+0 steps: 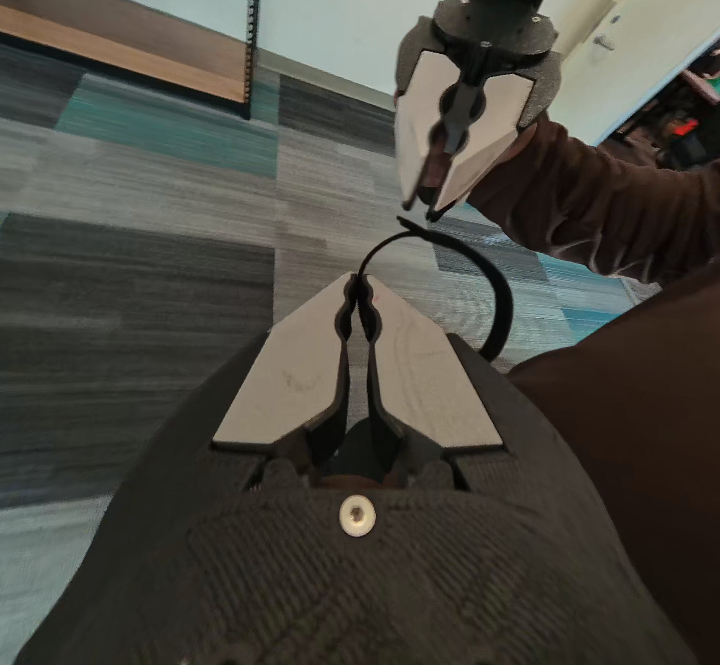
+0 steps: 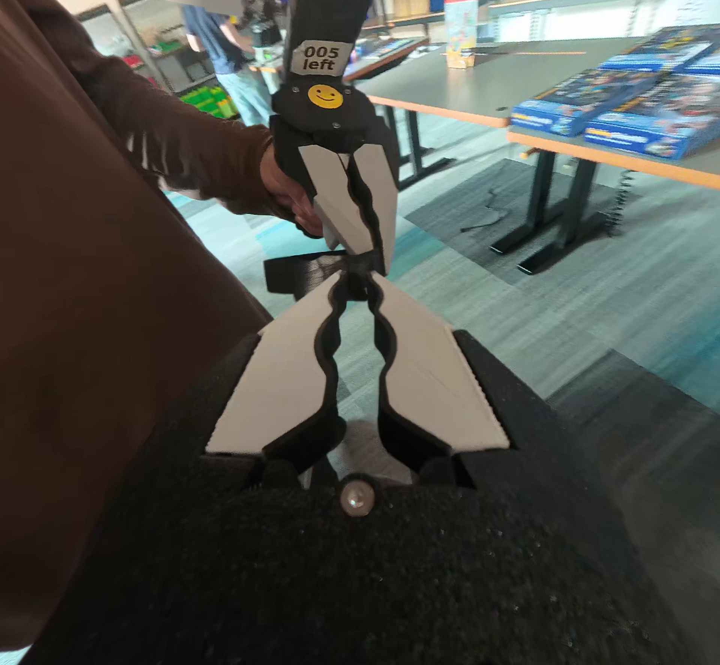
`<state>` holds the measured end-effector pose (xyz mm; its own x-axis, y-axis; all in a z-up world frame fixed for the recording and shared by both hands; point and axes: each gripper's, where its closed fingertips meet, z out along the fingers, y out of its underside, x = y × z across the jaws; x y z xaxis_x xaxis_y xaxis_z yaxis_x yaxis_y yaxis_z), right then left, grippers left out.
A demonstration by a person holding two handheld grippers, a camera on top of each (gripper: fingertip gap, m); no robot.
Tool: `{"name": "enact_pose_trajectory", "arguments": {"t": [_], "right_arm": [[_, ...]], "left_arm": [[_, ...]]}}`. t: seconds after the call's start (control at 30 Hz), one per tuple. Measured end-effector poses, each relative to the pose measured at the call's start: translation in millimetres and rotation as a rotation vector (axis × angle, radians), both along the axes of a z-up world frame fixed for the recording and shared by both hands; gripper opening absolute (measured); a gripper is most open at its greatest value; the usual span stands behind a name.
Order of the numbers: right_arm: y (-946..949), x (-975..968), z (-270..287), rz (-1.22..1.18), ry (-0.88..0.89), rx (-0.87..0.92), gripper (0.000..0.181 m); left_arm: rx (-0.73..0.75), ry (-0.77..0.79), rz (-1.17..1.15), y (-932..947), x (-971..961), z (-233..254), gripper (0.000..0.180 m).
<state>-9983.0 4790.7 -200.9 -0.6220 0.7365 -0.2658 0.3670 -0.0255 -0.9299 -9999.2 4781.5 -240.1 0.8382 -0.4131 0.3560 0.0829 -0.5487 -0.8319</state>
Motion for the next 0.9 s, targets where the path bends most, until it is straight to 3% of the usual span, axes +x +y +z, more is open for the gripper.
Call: {"name": "enact_pose_trajectory", "arguments": {"t": [0.23, 0.4, 0.6, 0.73, 0.9], "right_arm": [[104.2, -24.2, -8.4, -0.113, -0.055, -0.005, 0.016], [179.6, -57.1, -30.2, -0.215, -0.108, 0.027, 0.001], [281.2, -122.4, -35.0, -0.332, -0.199, 0.089, 0.0], [350.4, -157.4, -36.3, -0.431, -0.222, 0.199, 0.0], [424.7, -191.4, -61.3, -0.448, -0.218, 0.301, 0.0]], "left_arm": [[0.014, -0.034, -0.176, 119.6, -11.5, -5.3, 0.0], [0.032, -0.083, -0.272, 199.5, -46.7, -20.5, 0.0], [0.032, -0.208, -0.374, 310.5, -108.3, -15.5, 0.0], [0.005, -0.11, -0.366, 385.8, -157.2, -24.3, 0.0], [-0.074, -0.278, -0.318, 484.2, -180.0, -23.5, 0.0]]}}
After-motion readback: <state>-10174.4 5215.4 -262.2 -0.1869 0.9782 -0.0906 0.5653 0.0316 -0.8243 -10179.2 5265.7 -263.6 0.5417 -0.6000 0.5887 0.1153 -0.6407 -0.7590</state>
